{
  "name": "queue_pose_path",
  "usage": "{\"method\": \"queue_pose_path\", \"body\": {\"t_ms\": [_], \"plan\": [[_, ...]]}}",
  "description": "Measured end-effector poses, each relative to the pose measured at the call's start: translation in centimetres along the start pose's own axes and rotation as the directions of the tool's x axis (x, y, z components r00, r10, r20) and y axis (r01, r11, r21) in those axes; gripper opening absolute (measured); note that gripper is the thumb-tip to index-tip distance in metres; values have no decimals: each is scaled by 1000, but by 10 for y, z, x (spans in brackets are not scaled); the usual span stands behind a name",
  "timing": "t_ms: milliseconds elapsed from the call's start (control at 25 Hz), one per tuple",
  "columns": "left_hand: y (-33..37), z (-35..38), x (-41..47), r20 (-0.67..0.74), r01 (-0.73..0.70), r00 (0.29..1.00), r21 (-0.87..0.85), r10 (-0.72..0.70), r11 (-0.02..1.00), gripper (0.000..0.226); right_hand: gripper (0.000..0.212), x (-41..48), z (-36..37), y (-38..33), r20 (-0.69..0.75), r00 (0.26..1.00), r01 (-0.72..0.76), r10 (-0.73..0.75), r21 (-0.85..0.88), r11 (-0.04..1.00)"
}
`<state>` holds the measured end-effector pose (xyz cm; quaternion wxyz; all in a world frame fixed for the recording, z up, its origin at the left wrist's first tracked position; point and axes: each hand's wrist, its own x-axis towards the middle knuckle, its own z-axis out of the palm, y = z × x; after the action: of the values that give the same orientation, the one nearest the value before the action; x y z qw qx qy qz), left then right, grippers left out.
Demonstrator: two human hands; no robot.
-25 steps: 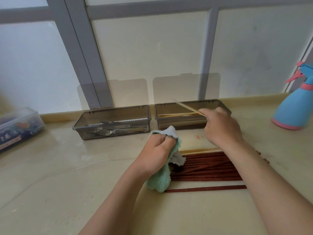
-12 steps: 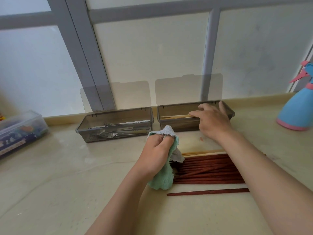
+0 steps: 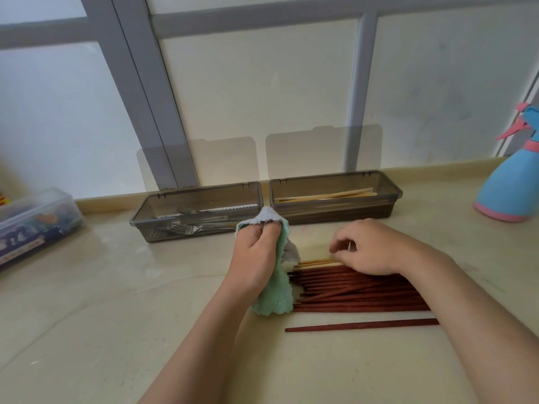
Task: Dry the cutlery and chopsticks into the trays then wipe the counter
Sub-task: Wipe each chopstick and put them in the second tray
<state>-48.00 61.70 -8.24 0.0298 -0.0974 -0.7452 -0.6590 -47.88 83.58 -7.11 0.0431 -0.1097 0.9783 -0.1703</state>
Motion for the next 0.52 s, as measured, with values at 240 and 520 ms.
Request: {"method": "queue_pose_path", "body": {"t_ms": [240, 520], "plan": [[-5, -3, 4, -68, 37, 997, -3, -37, 999, 52, 4, 1, 3, -3, 45, 999, -24, 23, 8, 1000], [0, -1, 1, -64, 29, 998, 8, -28, 1000, 57, 12, 0, 2, -7, -97, 993, 67, -61, 60, 996]]}}
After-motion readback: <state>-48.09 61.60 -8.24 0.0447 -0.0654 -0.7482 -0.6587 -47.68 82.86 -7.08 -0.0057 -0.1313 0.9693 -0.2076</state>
